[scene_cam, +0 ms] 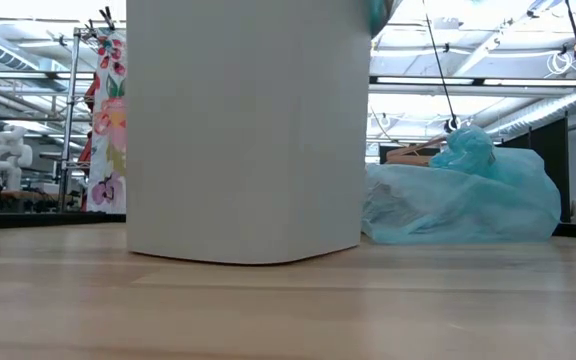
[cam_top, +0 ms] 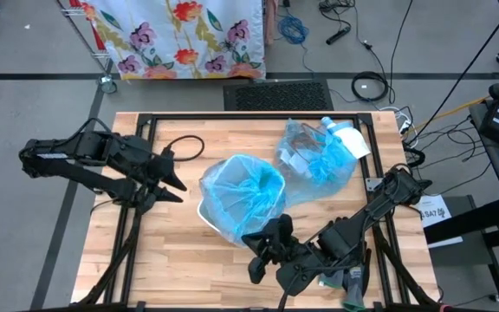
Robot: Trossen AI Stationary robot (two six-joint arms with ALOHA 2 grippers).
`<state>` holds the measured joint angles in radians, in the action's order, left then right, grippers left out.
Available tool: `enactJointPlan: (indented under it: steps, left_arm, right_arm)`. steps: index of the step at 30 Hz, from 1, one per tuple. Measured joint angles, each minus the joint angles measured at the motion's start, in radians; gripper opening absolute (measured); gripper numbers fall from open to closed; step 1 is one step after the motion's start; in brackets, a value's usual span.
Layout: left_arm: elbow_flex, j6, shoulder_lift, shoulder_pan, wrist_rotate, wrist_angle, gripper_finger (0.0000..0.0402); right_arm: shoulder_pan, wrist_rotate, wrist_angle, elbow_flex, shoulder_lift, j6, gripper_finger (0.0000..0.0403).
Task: Place trash/remove bag and relplace
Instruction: Insert the new blue trash bag into the white trash bin
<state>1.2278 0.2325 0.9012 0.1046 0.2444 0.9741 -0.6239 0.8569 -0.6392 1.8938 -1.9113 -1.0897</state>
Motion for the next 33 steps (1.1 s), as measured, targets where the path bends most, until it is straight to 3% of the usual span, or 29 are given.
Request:
enactJointPlan:
  steps: [16, 27, 33]
  left_arm:
    - [0.000, 0.085, 0.060, 0.153, -0.055, -0.024, 0.0173]
    - [0.000, 0.256, 0.138, 0.390, -0.351, -0.026, 0.0173]
    - [0.000, 0.285, 0.204, 0.488, -0.422, -0.092, 0.0173]
  right_arm:
    - [0.000, -0.026, 0.060, 0.000, 0.001, 0.040, 0.0000]
    - [0.000, -0.025, 0.059, 0.000, 0.002, 0.058, 0.0000]
    - [0.000, -0.020, 0.059, 0.000, 0.002, 0.058, 0.0000]
